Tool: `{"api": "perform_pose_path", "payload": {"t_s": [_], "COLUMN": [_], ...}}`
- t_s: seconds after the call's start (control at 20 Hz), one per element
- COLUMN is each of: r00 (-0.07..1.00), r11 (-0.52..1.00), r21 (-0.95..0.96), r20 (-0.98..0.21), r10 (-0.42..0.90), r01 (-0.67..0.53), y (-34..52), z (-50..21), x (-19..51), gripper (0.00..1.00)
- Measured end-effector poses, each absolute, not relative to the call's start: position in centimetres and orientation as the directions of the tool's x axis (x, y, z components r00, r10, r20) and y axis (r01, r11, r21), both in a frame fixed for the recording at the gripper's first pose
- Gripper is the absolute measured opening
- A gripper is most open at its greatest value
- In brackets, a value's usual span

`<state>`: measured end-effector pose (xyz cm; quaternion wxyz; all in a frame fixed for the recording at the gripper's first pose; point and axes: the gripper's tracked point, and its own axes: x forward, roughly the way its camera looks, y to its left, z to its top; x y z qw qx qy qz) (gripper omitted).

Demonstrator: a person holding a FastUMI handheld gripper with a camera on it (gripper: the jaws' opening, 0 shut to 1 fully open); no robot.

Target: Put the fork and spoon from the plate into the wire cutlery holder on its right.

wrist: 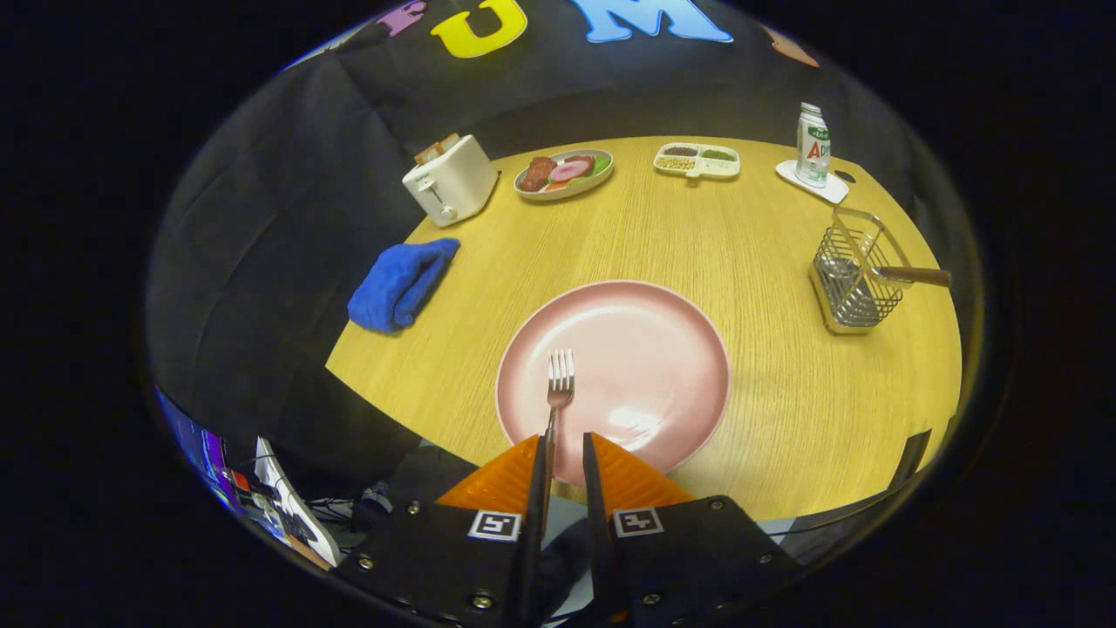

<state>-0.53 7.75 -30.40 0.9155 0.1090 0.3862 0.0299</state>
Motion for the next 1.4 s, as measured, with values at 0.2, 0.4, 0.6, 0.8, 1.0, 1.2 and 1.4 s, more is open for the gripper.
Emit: {"api": "perform_pose_path", "payload": {"t_s": [0.2,0.4,0.6,0.8,1.0,1.2,1.4], "r00": [0.639,0.604,0.582,0.572,0.57,0.568,0.576], "r11": [0.975,0.97,0.965,0.965,0.969,0.974,0.972], "r21": [0.223,0.238,0.252,0.254,0.236,0.209,0.223], "r20": [-0.752,-0.78,-0.796,-0.802,-0.807,-0.813,-0.805], "r10": [0.16,0.165,0.167,0.171,0.154,0.126,0.141], "r01": [0.018,0.041,0.067,0.068,0.073,0.083,0.072], "y": [9.1,9.3,9.4,9.7,9.3,8.9,9.0], "z": [-32.6,-34.0,-35.0,-35.4,-36.3,-35.8,-35.5], "x": [-2.5,-3.4,-3.6,-3.4,-2.4,-2.5,-2.5], "gripper": [0.27,0.27,0.27,0.27,0.27,0.07,0.06]}}
